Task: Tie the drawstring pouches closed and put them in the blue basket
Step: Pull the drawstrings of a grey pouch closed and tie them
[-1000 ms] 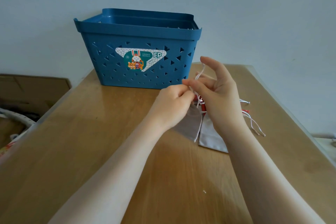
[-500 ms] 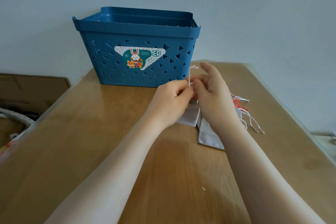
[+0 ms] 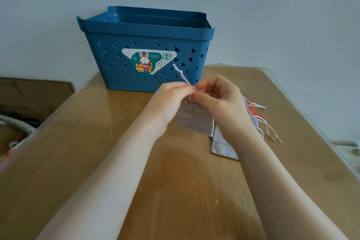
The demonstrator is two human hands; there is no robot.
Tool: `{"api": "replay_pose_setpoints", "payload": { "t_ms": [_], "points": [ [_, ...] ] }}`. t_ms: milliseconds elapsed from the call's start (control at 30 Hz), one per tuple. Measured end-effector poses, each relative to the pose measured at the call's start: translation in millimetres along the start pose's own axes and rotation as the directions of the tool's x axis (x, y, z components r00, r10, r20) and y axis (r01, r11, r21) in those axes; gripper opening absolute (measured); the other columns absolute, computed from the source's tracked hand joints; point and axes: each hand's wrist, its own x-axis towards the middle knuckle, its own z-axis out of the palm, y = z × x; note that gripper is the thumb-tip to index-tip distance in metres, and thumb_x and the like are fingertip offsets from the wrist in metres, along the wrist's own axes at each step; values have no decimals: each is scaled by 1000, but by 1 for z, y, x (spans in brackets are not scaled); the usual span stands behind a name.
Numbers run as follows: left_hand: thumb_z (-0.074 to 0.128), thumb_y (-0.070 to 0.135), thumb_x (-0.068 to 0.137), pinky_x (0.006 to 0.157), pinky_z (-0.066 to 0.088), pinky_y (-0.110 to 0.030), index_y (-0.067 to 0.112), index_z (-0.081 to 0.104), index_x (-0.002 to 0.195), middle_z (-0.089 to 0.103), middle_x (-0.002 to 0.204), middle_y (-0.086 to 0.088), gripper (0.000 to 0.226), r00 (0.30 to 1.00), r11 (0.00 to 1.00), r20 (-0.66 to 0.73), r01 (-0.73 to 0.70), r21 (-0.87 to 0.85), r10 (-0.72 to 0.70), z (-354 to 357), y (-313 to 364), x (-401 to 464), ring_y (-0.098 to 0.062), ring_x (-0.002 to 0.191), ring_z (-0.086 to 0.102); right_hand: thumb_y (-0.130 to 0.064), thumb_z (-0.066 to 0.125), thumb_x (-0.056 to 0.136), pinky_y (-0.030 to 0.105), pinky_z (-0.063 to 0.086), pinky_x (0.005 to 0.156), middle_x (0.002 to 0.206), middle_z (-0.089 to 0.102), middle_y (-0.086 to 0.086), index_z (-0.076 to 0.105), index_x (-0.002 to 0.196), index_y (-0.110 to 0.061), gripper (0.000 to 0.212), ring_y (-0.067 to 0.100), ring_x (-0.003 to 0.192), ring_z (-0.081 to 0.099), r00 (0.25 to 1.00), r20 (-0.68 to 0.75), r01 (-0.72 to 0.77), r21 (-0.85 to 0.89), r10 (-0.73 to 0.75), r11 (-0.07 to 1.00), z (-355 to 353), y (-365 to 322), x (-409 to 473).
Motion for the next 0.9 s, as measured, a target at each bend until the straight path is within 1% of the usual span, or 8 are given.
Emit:
{"api": "replay_pose_setpoints", "payload": {
  "t_ms": [133,200,300,367,500,700,800,900],
  "points": [
    [53,24,93,55,39,-2,15,73,76,68,73,9,28,999,999,-6,47,-22,-47,-5,0,1,9,63,57,6,66,79,22,53,67,69,66,1,60,83,-11,18,13,69,63,1000,-9,16,-5,-16,1000,-1,-1,0],
    [54,25,92,58,39,-4,8,73,82,68,79,3,27,998,998,-13,57,-29,-58,-6,0,1,7,64,57,6,65,79,20,51,62,69,67,3,58,88,-8,18,11,65,64,998,-39,-36,102,41,994,-3,-1,1],
    [61,22,88,77,44,-13,9,73,85,72,85,-5,18,999,999,29,16,27,-17,-6,1,-2,-1,77,61,6,63,82,15,45,51,61,63,-1,57,88,-7,16,5,52,60,987,-78,-113,274,139,955,-8,-2,2],
    [66,21,87,82,45,-17,16,74,87,73,86,3,10,998,990,24,-56,129,53,-5,1,-2,0,82,63,5,64,82,13,44,49,61,62,-2,60,86,-7,13,3,50,59,984,-100,-119,258,149,959,-11,-2,2],
    [65,22,87,77,41,-10,22,73,88,70,89,14,8,968,881,-35,-213,422,250,-5,2,-2,2,88,58,-2,69,81,16,47,53,63,66,-8,67,77,-15,13,4,57,60,991,-135,-22,-19,19,1000,-11,0,2],
    [64,21,88,67,35,-3,22,72,89,64,81,17,9,950,846,-71,-236,479,305,-5,6,-3,3,78,55,-5,66,82,12,48,65,73,67,-11,74,85,-16,14,0,67,60,973,-75,161,-457,-218,875,-9,-3,2],
    [64,22,88,74,41,-13,22,72,90,69,90,7,9,943,822,-83,-236,518,322,-3,5,-2,-8,87,58,-6,62,85,22,47,75,83,70,-2,74,91,-10,14,12,78,63,961,-30,195,-630,-274,752,-7,-4,0],
    [63,23,88,87,43,-40,19,72,89,68,92,3,10,906,751,-94,-280,598,413,0,3,-2,-20,98,55,-10,56,90,23,39,68,79,65,0,67,89,-9,12,16,77,57,970,-6,168,-702,-241,693,-6,-5,1]
  ]
}}
